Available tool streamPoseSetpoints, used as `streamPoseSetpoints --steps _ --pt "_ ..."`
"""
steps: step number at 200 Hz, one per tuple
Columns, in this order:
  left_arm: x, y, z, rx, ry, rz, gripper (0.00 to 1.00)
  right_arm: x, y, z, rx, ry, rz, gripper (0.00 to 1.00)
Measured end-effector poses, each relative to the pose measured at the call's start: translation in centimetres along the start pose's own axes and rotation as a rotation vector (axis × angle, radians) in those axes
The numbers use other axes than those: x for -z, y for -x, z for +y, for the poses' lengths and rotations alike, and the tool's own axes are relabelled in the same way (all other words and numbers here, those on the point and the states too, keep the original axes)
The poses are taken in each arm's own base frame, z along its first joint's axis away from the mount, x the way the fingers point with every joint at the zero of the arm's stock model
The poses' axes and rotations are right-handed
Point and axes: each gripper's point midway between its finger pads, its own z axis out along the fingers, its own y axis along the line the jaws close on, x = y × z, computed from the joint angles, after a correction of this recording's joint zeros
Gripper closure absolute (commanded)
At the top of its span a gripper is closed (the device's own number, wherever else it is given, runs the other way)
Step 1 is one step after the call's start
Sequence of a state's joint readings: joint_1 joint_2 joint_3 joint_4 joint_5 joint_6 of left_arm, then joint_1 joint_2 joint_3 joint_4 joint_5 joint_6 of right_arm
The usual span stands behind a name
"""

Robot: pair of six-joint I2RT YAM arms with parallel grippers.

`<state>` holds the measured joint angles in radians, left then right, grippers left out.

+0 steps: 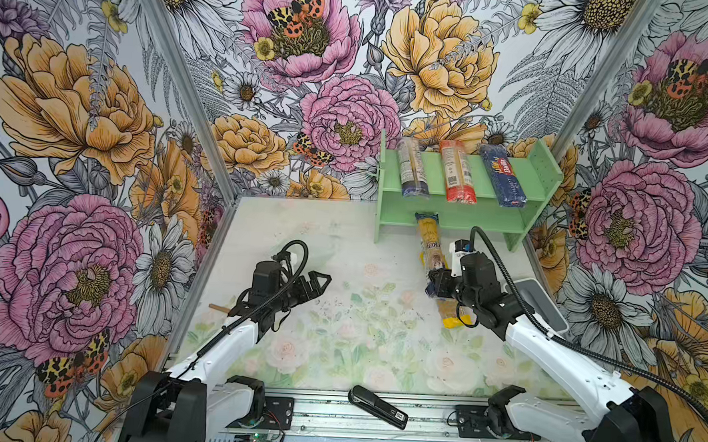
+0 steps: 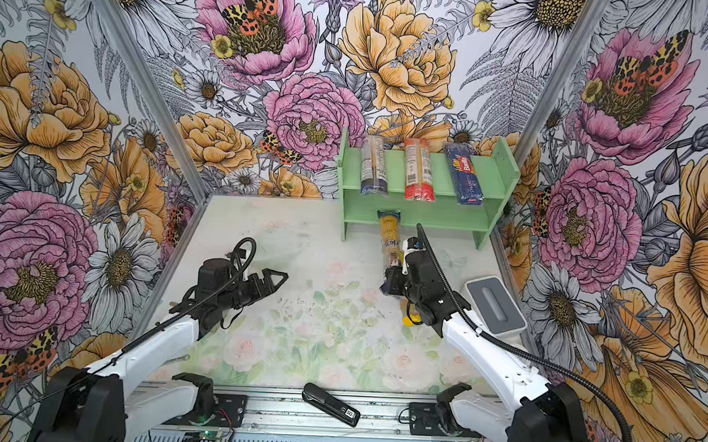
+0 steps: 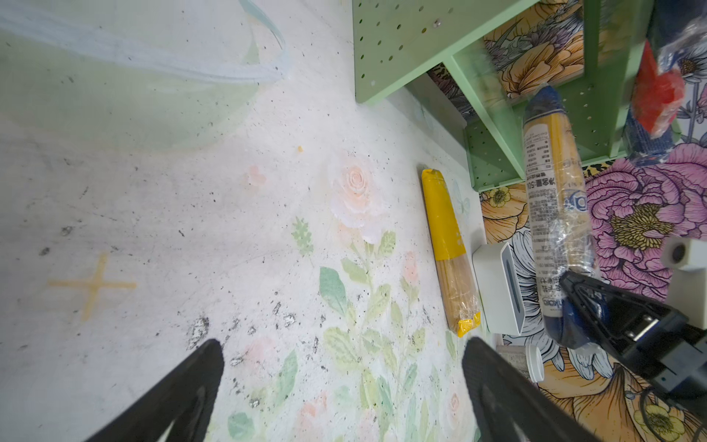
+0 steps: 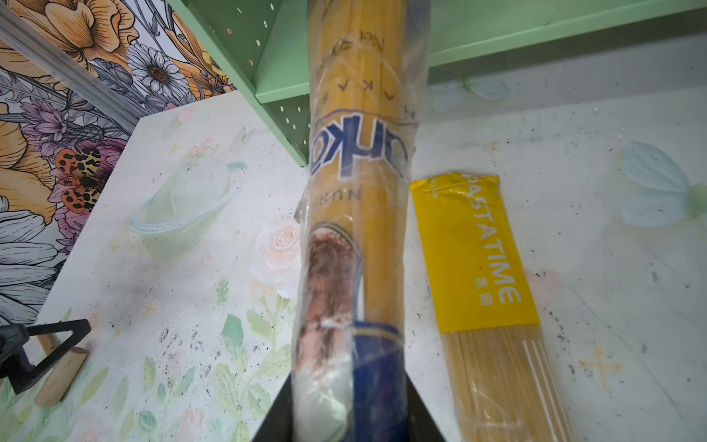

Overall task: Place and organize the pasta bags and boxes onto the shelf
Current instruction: 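Lift the blue-and-gold bag upright with the right gripper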

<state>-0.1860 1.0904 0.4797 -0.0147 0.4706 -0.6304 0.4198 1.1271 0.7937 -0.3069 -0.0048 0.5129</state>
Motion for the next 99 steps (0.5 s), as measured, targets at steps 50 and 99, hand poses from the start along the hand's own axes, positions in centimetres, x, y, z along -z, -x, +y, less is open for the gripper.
streamPoseSetpoints --steps 50,99 --pt "-0.2 -0.2 -0.8 -0.013 -0.032 0.011 0.01 -0.6 2.8 -0.3 0.023 -0.02 -0.029 1.0" --pt "-0.8 -0.5 -1.2 -0.007 -0.042 0.025 0.01 -1.8 4.0 -0.5 0.038 -0.036 -0.026 1.0"
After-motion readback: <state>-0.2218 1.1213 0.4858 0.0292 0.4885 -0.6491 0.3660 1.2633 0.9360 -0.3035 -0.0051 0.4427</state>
